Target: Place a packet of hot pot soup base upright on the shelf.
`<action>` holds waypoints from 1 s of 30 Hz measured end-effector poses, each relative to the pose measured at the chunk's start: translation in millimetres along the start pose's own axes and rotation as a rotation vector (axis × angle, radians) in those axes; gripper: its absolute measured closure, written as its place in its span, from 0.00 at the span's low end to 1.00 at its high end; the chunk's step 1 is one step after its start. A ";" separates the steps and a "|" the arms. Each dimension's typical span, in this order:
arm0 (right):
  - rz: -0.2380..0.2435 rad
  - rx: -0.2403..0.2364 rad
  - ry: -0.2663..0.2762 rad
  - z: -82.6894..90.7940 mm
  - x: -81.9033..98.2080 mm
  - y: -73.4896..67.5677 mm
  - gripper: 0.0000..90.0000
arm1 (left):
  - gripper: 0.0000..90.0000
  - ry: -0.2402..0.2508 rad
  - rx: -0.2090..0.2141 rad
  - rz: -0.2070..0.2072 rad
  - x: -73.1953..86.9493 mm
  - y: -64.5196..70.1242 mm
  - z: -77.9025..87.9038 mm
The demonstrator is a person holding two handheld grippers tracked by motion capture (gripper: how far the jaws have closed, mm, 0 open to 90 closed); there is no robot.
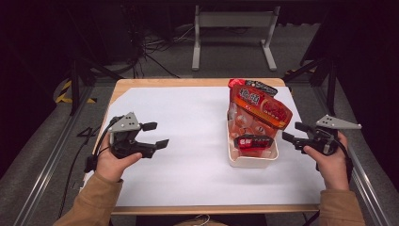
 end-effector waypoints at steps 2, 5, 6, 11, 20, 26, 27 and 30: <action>0.004 -0.002 -0.004 -0.3 1.2 -0.1 0.29 | 0.29 0.012 -0.028 0.007 7.9 -5.3 2.3; -0.010 -0.005 -0.008 -1.2 3.8 0.0 0.29 | 0.29 0.026 -0.051 0.029 22.9 -13.0 5.1; -0.015 -0.007 -0.009 -1.9 4.7 -0.2 0.29 | 0.29 0.018 -0.055 0.033 27.0 -15.0 5.7; -0.009 -0.010 -0.014 -4.9 9.1 -0.2 0.28 | 0.28 0.017 -0.073 0.076 45.1 -25.6 7.5; -0.013 -0.003 -0.004 -5.3 18.9 5.8 0.28 | 0.28 0.022 -0.116 0.118 69.6 -44.0 6.1; -0.014 0.000 -0.011 -6.2 23.1 7.3 0.28 | 0.29 0.029 -0.128 0.127 82.5 -50.4 2.3; -0.014 0.000 -0.010 -6.2 23.3 7.3 0.28 | 0.29 0.023 -0.129 0.138 84.6 -51.1 1.6; -0.015 0.002 -0.009 -6.1 23.4 7.3 0.27 | 0.29 0.031 -0.124 0.152 87.3 -53.9 0.9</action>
Point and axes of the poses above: each handheld gripper's, and its own axes: z roughly backward along the jaws, x roughly out of its underside, y roughly to its right, the point moved 2 cm from there along -z, roughly forward along the jaws, and after that the axes turned 9 degrees about z, right-handed, at the moved point
